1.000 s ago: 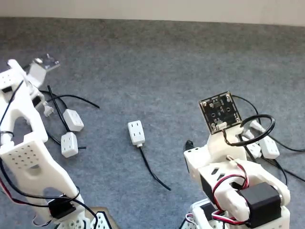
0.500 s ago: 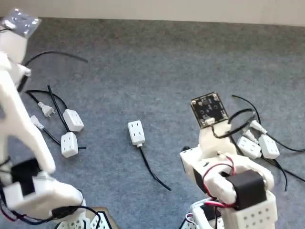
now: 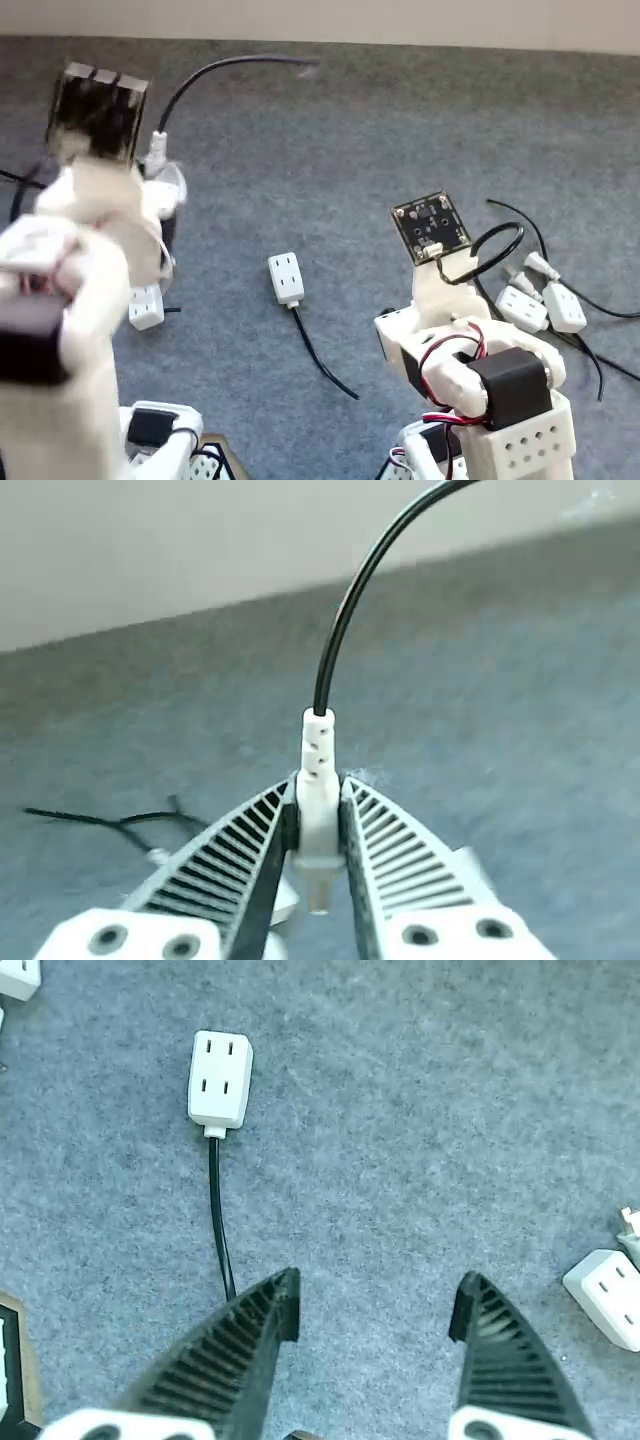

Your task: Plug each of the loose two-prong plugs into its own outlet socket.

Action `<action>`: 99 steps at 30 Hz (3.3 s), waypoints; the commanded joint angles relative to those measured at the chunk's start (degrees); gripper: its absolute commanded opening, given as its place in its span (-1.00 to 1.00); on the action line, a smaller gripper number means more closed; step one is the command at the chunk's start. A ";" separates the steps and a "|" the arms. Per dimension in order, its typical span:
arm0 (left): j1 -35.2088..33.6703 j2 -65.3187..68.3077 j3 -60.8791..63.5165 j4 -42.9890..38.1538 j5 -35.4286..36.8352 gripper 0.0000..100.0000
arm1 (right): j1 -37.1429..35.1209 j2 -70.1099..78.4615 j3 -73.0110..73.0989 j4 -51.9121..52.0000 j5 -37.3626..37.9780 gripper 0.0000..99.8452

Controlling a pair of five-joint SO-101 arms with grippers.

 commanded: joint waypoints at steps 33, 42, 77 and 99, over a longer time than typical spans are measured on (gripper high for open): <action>9.36 -56.84 73.27 -58.81 73.41 -0.88 | -10.68 -0.48 -10.59 -1.36 0.35 -0.51; 26.33 -56.84 77.23 -58.55 75.16 -0.87 | -13.67 -0.31 -10.24 -13.05 0.35 -1.00; 33.27 -58.77 78.90 -58.55 75.08 -0.87 | -13.32 -0.04 1.36 -34.68 0.79 -0.98; 24.66 -58.77 79.08 -58.73 75.43 -0.87 | -9.01 -0.13 -18.51 -9.19 5.98 -0.98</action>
